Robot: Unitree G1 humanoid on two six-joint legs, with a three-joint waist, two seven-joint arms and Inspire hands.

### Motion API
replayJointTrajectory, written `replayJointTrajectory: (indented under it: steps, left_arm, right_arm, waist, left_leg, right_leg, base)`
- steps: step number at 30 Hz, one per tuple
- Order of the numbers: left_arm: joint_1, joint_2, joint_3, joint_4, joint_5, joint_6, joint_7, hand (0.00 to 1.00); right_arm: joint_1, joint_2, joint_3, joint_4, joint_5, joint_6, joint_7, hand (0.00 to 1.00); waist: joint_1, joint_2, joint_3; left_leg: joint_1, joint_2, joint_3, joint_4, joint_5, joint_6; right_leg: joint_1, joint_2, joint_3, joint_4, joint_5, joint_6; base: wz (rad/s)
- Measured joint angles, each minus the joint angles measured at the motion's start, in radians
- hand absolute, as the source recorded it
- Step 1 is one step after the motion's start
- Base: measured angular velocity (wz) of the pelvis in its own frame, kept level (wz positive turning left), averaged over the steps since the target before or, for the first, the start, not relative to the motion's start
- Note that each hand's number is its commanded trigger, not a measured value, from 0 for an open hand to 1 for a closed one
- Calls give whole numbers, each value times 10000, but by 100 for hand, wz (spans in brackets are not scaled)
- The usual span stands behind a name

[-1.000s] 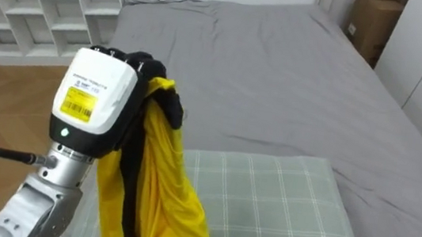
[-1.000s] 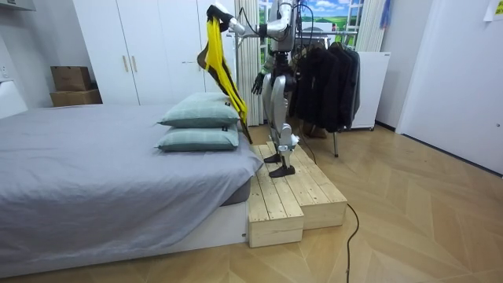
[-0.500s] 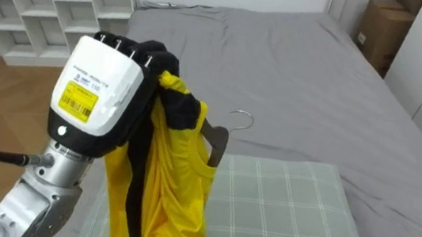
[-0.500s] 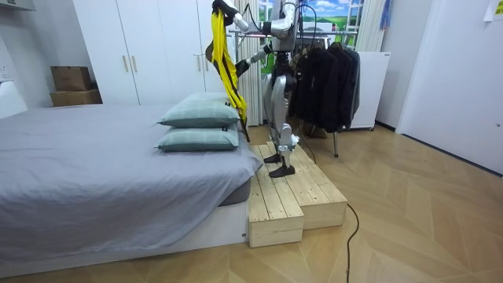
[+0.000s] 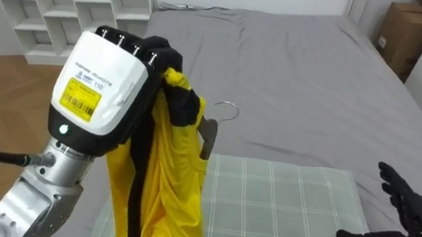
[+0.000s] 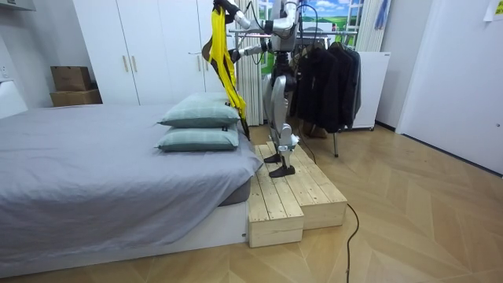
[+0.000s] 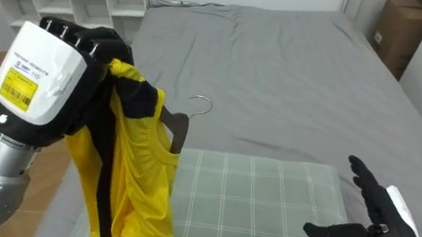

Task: Hang clothes

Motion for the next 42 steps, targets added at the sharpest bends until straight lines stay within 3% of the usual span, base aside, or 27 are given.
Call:
replayJointTrajectory:
  steps: [6, 12, 17, 22, 25, 30, 35, 39, 42]
  left_arm:
    - [0, -43, 8, -202, 3, 14, -2, 100]
    - [-2, -77, 7, -540, 36, 48, 42, 100]
    - [-7, -129, -25, -564, 815, 157, 36, 100]
    - [-9, -177, -81, -612, 872, 228, 22, 100]
    - [-161, -256, -324, -612, 848, 391, 27, 100]
    - [-411, -526, -762, -612, 862, 472, 29, 100]
    - [-539, -576, -940, -689, 863, 479, 29, 100]
    - [-554, -875, -968, -690, 859, 477, 32, 100]
    - [-751, -921, -1079, -686, 860, 500, 33, 100]
  right_arm:
    - [-3, 209, 0, -1454, -28, 16, -73, 0]
    - [-81, 381, 178, -1469, 27, 37, -117, 0]
    - [-566, 473, 622, -1467, 138, 91, 27, 0]
    - [-937, 490, 1027, -1466, 547, 89, 33, 0]
    - [-962, 534, 1597, -1458, 1281, 89, 43, 0]
    - [-963, 1028, 2245, -1175, 2483, 93, 480, 0]
    - [-1077, 1532, 2448, -522, 3819, 90, 556, 0]
    - [-1245, 1571, 3135, -44, 4646, 90, 538, 0]
    - [-1444, 1597, 3689, 228, 5034, 90, 563, 0]
  waist:
    - [29, 100, 29]
    - [85, 104, 27]
    - [297, 109, 25]
    - [330, 166, 40]
    - [447, 234, 49]
    - [540, 396, 114]
    - [569, 422, 118]
    - [600, 419, 119]
    - [608, 415, 122]
  left_leg:
    - [103, -50, 93, -71, 1, 3]
    - [94, 6, 116, -121, 2, 3]
    - [36, 58, 244, -130, 0, 1]
    - [19, 56, 231, -131, -1, 0]
    - [33, 58, 222, -152, -1, -1]
    - [99, 53, 192, -187, -1, -1]
    - [-26, 61, 145, -164, -1, -2]
    - [-42, 55, 159, -165, -1, -2]
    - [-39, 52, 159, -165, 0, -2]
  right_leg:
    - [-5, 19, 155, -10, -5, 7]
    - [-53, 1, 137, -7, -7, 11]
    - [-149, 22, 184, 21, -6, 9]
    - [-147, 27, 168, 18, -4, 7]
    - [-150, 31, 181, 16, -4, 7]
    - [-75, 25, 159, 5, -5, 8]
    - [-163, 31, 99, -3, -5, 8]
    - [-181, 31, 109, -1, -5, 8]
    - [-180, 28, 106, -1, -5, 8]
  base:
    - [-7]
    - [-2]
    - [-4]
    - [1]
    - [0]
    - [0]
    - [3]
    - [0]
    - [0]
